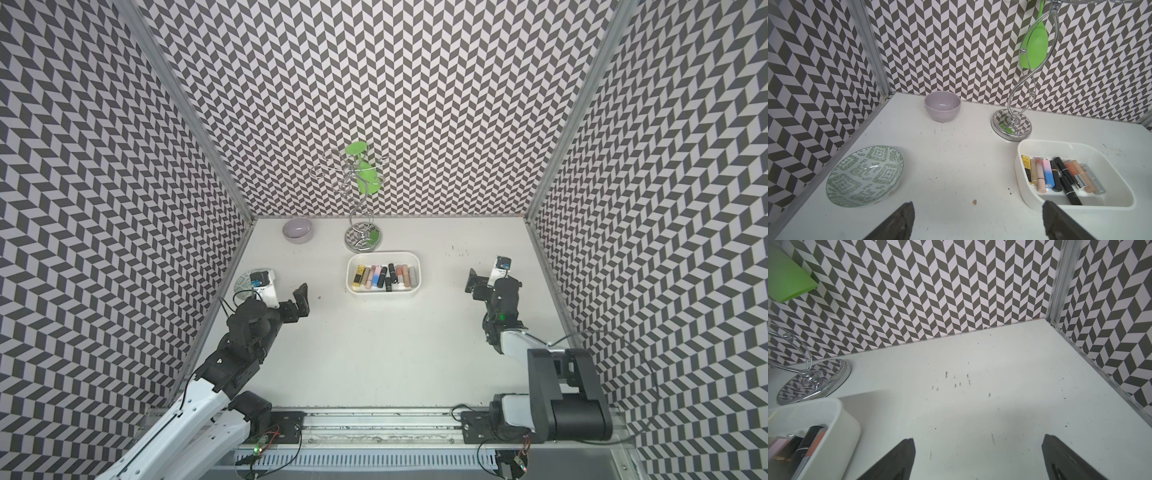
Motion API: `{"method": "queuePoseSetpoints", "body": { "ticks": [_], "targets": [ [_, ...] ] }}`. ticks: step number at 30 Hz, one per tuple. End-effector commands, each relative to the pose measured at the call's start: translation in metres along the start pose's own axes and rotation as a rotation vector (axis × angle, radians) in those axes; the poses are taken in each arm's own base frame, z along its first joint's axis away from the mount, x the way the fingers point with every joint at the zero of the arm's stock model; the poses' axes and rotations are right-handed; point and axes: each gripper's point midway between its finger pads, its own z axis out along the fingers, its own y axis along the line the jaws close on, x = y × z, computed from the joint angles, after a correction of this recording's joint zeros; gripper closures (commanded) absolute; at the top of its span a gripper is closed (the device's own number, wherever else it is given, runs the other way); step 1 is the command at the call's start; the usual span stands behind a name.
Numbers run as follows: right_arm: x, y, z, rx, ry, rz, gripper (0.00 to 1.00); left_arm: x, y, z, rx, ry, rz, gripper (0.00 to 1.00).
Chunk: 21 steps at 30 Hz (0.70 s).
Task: Put the lipstick into the storage box
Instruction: Reset both arms
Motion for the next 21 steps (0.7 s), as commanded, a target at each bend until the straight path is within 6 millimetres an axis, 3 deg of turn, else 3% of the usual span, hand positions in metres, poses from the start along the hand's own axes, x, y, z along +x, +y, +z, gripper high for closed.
{"method": "queuePoseSetpoints", "body": {
  "ticks": [1,8,16,21],
  "targets": [
    [-0.021,0.003,0.003,-0.026,-0.103,-0.016,0.0,-0.011,0.001,0.0,-0.007,-0.069,0.039,0.01],
    [-0.028,0.008,0.0,-0.061,-0.19,-0.047,0.0,-0.011,0.01,0.015,-0.043,-0.096,0.04,0.01],
    [-0.022,0.018,-0.019,-0.127,-0.3,-0.088,0.0,-0.001,0.033,0.046,-0.092,-0.209,-0.001,0.01],
    [-0.015,0.02,-0.01,-0.129,-0.241,-0.1,0.0,0.006,0.037,0.075,-0.123,-0.173,0.058,0.01]
  ]
}}
